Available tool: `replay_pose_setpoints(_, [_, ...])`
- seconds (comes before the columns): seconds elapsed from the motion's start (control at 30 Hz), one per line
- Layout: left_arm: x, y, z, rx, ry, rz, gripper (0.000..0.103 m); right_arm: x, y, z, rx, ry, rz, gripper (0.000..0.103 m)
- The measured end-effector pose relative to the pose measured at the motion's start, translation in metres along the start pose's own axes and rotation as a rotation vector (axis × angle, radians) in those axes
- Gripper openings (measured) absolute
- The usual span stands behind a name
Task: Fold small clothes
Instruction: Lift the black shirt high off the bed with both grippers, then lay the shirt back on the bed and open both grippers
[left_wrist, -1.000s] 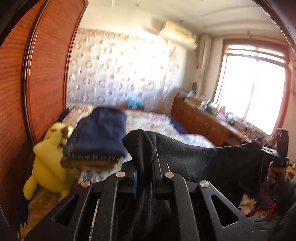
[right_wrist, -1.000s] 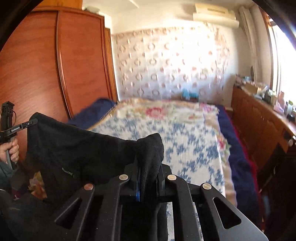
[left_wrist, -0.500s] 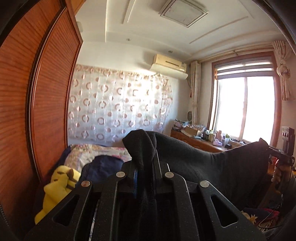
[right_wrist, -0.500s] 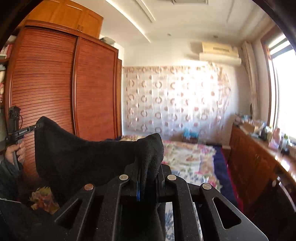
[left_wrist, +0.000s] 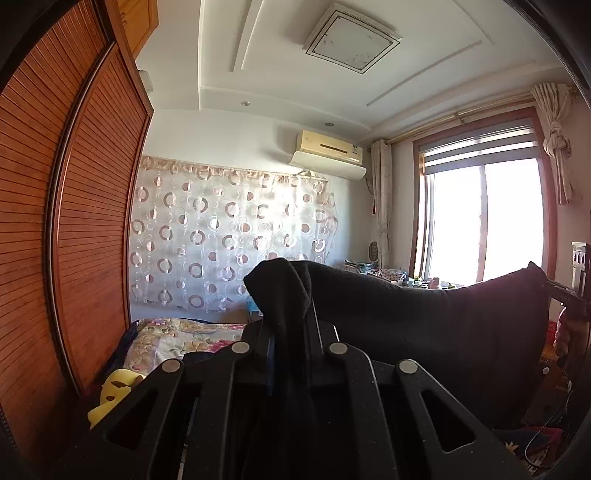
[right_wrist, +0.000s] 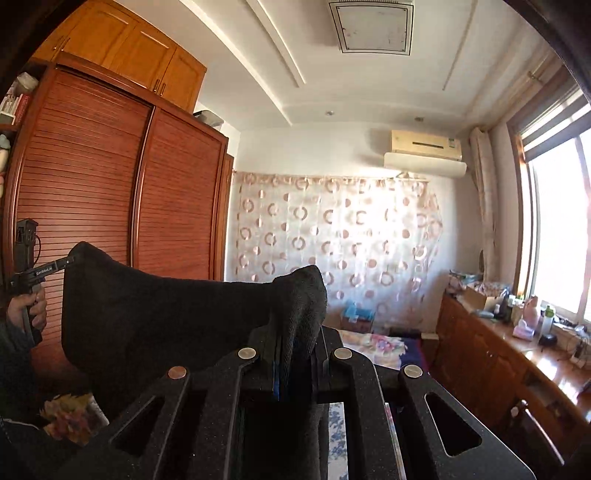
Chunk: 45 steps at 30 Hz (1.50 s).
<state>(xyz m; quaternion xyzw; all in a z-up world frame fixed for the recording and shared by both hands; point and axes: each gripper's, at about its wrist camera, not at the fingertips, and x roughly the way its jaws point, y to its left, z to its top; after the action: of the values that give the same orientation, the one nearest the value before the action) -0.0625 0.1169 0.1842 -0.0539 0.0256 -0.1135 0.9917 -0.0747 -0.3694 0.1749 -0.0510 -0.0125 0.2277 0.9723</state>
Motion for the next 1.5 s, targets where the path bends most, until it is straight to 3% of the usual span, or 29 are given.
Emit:
replay_pose_setpoints(0.23, [0.018,0.002,0.011,-0.013,0.007,-0.027,0.012,0.005,0.007,-0.004,0.001,0.003,-0.019,0.01])
replay_pose_setpoints(0.33, [0.047,0.005,0.009,0.0,0.048,-0.008,0.012,0.032,-0.001,0.003,-0.016,0.04,-0.037,0.011])
replay_pose_setpoints(0.47, [0.112,0.017,-0.013,0.011,0.147,0.04,0.013,0.097,-0.018,-0.004,-0.025,0.131,-0.061,0.011])
replay_pose_setpoints(0.6, [0.195,0.04,-0.05,-0.019,0.244,0.082,0.019,0.182,-0.035,-0.043,0.017,0.232,-0.097,0.011])
replay_pose_setpoints(0.7, [0.246,0.059,-0.084,-0.007,0.329,0.119,0.027,0.259,-0.049,-0.095,0.078,0.331,-0.136,0.013])
replay_pose_setpoints(0.73, [0.263,0.067,-0.101,-0.01,0.374,0.125,0.027,0.284,-0.053,-0.112,0.084,0.372,-0.16,0.021])
replay_pose_setpoints(0.77, [0.268,0.068,-0.111,-0.011,0.399,0.117,0.035,0.304,-0.055,-0.129,0.08,0.421,-0.192,0.03])
replay_pose_setpoints(0.87, [0.266,0.07,-0.139,-0.006,0.461,0.092,0.056,0.341,-0.056,-0.173,0.083,0.526,-0.246,0.031])
replay_pose_setpoints(0.9, [0.264,0.067,-0.141,-0.004,0.47,0.087,0.064,0.342,-0.054,-0.183,0.085,0.542,-0.241,0.031])
replay_pose_setpoints(0.93, [0.257,0.067,-0.149,-0.006,0.486,0.079,0.081,0.34,-0.051,-0.191,0.092,0.549,-0.227,0.032])
replay_pose_setpoints(1.07, [0.238,0.057,-0.16,0.012,0.541,0.054,0.082,0.317,-0.043,-0.207,0.112,0.565,-0.175,0.054])
replay_pose_setpoints(1.13, [0.224,0.052,-0.164,0.026,0.549,0.066,0.082,0.307,-0.044,-0.206,0.117,0.571,-0.16,0.06])
replay_pose_setpoints(1.4, [0.173,0.044,-0.206,0.022,0.628,0.047,0.082,0.245,-0.064,-0.212,0.155,0.666,-0.097,0.06])
replay_pose_setpoints(1.5, [0.153,0.046,-0.225,0.023,0.674,0.054,0.082,0.216,-0.065,-0.23,0.163,0.72,-0.084,0.06])
